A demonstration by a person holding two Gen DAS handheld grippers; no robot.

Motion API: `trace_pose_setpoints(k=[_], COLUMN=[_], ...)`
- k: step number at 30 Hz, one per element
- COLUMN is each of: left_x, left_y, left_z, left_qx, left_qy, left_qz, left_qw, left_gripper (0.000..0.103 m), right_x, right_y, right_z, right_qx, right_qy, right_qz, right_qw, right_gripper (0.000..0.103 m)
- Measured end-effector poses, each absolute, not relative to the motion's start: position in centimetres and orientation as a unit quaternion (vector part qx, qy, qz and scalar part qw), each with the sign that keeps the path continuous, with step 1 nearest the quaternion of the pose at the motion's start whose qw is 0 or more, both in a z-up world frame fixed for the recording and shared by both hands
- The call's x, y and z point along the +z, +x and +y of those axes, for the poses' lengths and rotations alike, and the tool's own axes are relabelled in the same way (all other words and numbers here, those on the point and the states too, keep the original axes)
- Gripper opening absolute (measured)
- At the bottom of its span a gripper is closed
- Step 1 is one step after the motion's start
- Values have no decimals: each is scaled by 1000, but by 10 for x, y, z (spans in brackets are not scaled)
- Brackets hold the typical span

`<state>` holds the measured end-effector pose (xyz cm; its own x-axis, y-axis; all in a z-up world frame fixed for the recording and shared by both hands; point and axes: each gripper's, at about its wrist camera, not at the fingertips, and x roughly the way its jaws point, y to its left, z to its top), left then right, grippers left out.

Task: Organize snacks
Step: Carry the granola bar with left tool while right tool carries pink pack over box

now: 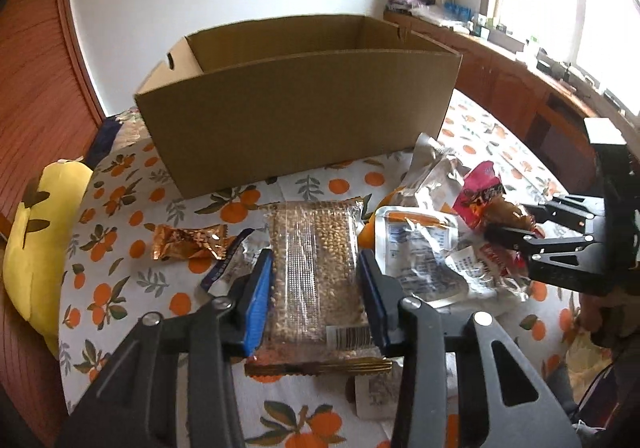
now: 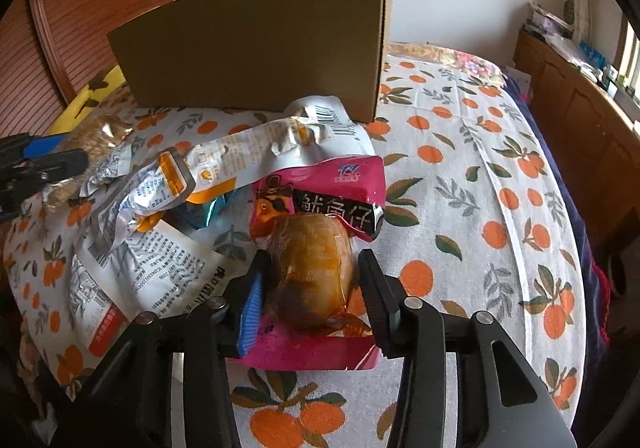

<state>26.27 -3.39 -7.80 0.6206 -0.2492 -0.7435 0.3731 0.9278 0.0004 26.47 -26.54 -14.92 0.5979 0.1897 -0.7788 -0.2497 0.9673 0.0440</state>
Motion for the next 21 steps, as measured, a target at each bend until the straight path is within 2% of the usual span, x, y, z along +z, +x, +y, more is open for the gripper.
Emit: trace_pose_setpoints(k=[8, 21], left_x=[-61, -27], left_y=[243, 208], left_z=[-33, -39], left_qx=[-174, -183], left_qy=[74, 75], left_qz=[381, 343], left_qw=[905, 918], left_gripper=[41, 41], right_x=[-138, -91], right_y=[247, 205], right_z=[-270, -273], right_qx=[119, 133], right_qy=[-32, -20], right_qz=[421, 369], right_qw=[898, 920], right_gripper=[44, 44])
